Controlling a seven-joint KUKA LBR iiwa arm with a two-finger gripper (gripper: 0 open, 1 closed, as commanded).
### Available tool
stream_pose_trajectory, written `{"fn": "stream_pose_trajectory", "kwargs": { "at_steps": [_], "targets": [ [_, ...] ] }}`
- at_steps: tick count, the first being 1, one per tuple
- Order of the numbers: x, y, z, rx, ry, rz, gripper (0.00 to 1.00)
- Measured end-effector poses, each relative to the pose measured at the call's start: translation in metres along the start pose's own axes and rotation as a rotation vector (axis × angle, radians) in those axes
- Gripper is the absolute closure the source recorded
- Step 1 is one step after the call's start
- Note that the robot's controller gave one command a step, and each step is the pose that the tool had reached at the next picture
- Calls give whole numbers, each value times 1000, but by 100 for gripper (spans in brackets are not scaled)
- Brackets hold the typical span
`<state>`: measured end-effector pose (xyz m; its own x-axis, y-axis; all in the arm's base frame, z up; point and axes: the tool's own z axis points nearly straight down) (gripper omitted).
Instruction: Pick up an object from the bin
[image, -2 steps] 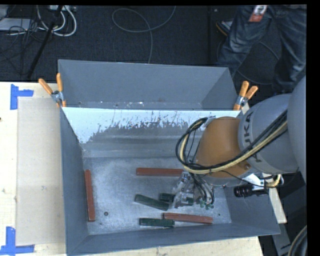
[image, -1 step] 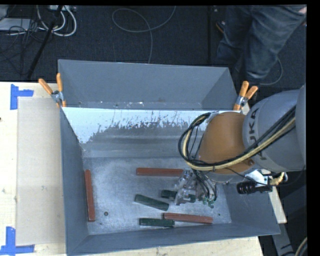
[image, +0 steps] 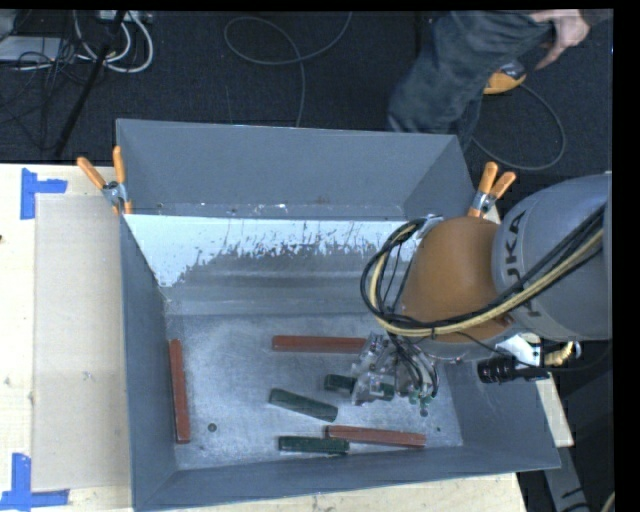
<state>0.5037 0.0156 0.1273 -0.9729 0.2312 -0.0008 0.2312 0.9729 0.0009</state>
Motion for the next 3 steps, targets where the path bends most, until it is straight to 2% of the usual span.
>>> {"fn": "stream_pose_trajectory", "kwargs": {
  "at_steps": [1,2,3],
  "targets": [
    [0,0,-6,0,-1,0,100],
    [1,0,-15,2,6,-1,100],
    [1,0,-30,1,3,-1,100]
  ]
}}
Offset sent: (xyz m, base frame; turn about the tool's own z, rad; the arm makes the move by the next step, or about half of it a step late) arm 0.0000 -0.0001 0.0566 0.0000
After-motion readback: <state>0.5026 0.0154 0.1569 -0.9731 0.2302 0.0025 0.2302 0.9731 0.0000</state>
